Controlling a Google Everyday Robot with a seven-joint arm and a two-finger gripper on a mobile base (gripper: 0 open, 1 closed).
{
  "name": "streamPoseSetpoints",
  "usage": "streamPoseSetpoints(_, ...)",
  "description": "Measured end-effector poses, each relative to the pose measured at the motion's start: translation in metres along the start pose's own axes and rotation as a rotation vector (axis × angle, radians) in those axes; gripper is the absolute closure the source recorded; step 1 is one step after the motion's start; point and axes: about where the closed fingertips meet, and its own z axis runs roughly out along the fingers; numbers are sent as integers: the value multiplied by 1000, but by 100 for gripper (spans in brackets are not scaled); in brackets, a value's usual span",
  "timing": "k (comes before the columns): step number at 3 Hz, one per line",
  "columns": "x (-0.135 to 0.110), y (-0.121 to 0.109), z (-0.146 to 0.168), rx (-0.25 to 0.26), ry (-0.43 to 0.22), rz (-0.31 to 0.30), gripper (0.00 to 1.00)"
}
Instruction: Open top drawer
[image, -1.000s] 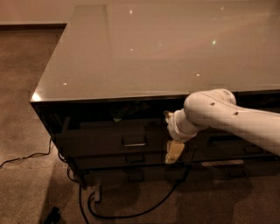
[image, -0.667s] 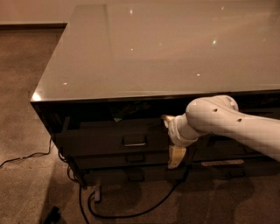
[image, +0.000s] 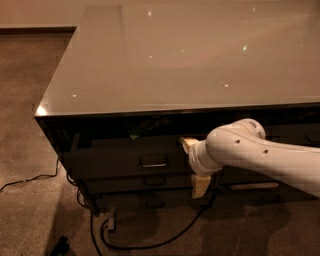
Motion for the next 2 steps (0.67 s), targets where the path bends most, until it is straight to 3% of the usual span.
streamPoseSetpoints(1, -3, 6, 6, 2, 32, -27, 19)
streamPoseSetpoints(2, 9, 27, 13, -27, 95, -35, 43)
